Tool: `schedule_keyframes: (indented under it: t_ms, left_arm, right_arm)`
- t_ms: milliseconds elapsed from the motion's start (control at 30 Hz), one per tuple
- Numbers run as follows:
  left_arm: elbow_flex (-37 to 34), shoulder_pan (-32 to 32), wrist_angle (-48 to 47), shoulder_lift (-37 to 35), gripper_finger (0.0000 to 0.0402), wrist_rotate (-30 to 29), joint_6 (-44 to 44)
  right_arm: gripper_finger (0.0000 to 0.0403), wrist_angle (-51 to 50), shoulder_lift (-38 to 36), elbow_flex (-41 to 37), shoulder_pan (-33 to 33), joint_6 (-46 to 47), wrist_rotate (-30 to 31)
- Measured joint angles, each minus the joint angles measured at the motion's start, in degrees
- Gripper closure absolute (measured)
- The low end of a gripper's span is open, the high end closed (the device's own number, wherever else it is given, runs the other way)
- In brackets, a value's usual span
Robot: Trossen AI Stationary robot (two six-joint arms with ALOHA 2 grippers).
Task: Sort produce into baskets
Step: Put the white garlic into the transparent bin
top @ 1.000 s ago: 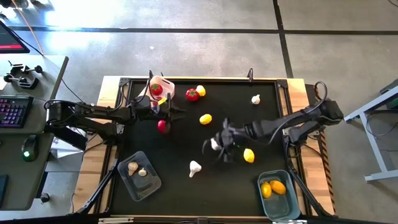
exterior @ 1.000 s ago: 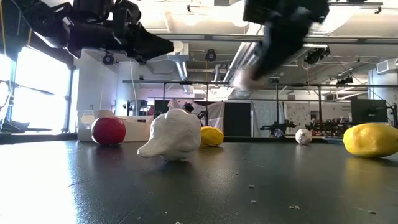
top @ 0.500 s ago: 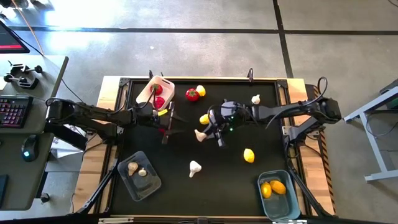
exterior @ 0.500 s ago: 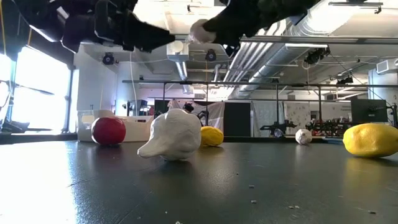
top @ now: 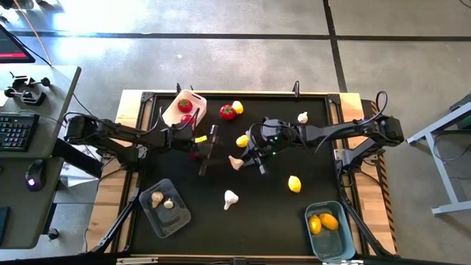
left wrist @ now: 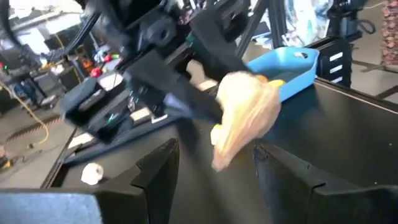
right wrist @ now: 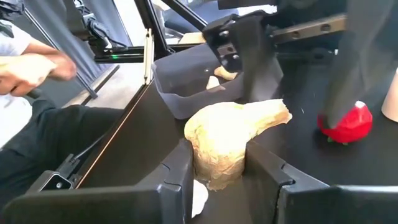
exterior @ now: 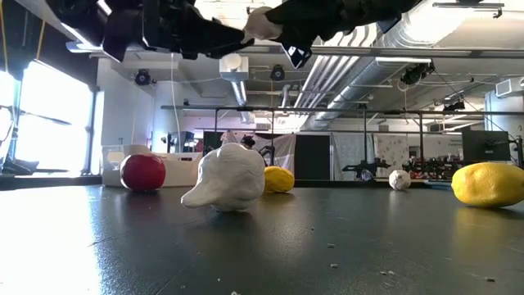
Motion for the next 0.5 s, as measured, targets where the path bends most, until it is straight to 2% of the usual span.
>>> schedule_keyframes:
  t_ms: [233, 500]
  left_arm:
    - [0.8, -1.0, -0.1, 0.0, 0.0221, 1.3, 0.1]
    - [0.9, -1.1, -0.7, 0.0, 0.0292, 0.8, 0.8]
  right_arm:
    - [0.0315, -0.1, 0.0, 0.0, 0.0, -0.2, 0.0]
    - [0.0315, 0.3, 0.0, 0.0, 0.0, -0.2, 0.0]
